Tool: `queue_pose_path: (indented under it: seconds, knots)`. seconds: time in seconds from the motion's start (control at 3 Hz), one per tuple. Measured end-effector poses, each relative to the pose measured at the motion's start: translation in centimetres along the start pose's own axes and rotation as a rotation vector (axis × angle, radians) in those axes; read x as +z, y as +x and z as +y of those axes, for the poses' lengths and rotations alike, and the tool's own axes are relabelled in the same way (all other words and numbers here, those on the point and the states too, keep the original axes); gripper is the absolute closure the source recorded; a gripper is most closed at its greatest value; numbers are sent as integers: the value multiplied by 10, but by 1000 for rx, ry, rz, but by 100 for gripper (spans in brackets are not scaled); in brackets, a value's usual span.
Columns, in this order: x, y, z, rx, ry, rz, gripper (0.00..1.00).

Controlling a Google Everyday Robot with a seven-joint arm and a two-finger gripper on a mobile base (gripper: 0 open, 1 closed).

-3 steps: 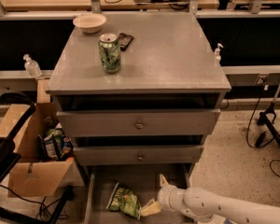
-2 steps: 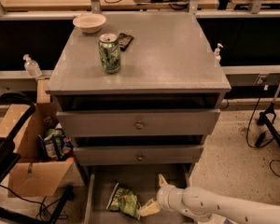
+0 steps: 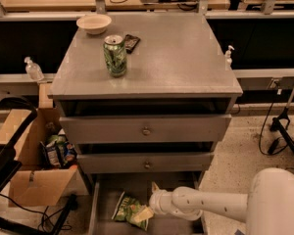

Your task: Pick green jalapeno chip bag from bottom drawer and place on counter

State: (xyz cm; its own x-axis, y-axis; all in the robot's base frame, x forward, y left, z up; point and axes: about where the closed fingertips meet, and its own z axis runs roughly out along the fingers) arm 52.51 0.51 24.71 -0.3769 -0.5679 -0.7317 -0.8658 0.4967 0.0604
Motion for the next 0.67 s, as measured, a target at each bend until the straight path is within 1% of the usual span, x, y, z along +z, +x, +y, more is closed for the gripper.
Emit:
queue_pose_path:
  seconds: [0.33,0.67]
  knots:
    - [40,10,1,18,-48,-30,0]
    - [79,24,7,45,-100,-25,0]
